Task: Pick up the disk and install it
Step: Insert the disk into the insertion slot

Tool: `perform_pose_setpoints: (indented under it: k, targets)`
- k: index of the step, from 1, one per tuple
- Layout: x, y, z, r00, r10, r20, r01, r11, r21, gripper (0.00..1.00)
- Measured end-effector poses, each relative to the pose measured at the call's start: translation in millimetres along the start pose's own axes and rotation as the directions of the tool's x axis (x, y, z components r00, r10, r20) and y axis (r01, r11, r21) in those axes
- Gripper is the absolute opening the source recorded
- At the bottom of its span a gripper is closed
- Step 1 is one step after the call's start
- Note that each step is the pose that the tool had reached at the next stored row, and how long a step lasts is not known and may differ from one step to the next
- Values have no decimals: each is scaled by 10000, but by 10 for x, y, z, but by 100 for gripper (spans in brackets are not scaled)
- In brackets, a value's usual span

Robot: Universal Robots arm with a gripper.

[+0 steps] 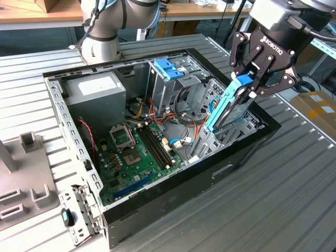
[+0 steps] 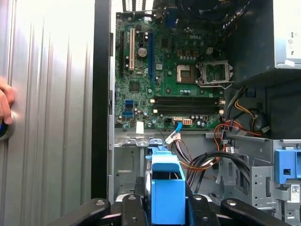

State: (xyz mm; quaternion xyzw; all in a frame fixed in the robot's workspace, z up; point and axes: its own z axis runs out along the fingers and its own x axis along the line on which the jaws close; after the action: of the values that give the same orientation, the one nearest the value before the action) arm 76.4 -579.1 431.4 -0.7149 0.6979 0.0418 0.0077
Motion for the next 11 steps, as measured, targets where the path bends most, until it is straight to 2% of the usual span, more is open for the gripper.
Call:
perform_pose_setpoints:
  k: [3, 11]
  targets:
    - [0, 30, 1, 10000, 0, -1, 0, 10000, 0, 37]
    - [1, 30, 32, 10000, 0, -5, 0, 10000, -1, 37]
